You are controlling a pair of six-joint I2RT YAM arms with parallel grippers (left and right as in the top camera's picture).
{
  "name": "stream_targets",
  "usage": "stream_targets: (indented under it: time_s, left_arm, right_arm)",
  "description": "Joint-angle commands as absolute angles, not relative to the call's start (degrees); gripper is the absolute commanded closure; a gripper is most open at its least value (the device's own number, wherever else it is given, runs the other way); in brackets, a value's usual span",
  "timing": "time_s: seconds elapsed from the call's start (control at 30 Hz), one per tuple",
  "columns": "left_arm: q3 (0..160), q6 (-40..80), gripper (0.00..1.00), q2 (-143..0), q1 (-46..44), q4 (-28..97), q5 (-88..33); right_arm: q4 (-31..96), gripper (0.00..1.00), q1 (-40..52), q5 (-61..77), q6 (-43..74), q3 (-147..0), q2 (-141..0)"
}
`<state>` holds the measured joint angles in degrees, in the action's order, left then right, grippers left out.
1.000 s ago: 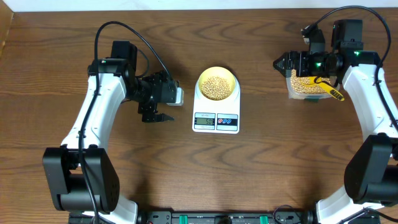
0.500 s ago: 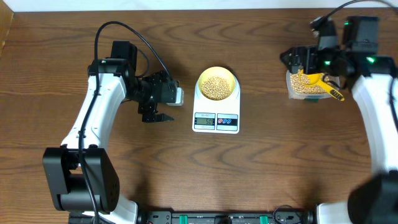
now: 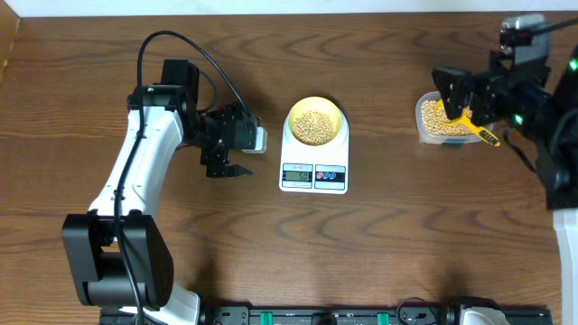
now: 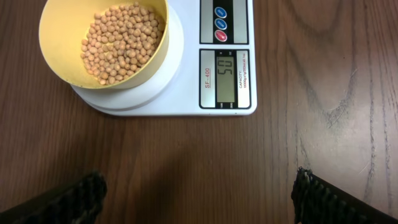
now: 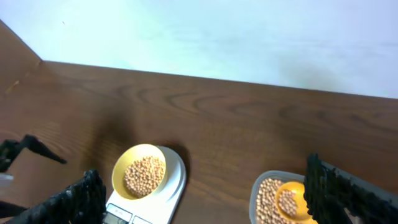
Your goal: Scoop item into bowl and weigh 50g on scale
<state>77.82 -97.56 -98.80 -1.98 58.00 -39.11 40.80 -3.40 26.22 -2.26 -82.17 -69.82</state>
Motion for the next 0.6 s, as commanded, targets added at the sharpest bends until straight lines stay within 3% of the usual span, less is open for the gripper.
stream_targets:
  time_s: [0.0, 0.2, 0.57]
  left_arm:
    - [77.9, -98.3, 0.03, -98.8, -2.1, 58.2, -40.0]
    - [77.9, -98.4, 0.02, -98.8, -2.1, 58.2, -40.0]
    - [77.9, -98.3, 0.02, -98.8, -2.1, 58.2, -40.0]
  right_arm:
    - [44.2, 0.01, -3.0, 22.8, -2.4, -82.7, -63.6]
    - [53.2, 0.01, -3.0, 18.6, -2.4, -79.2, -56.9]
    - [42.5, 0.01, -2.9, 21.6, -4.8, -56.6, -37.1]
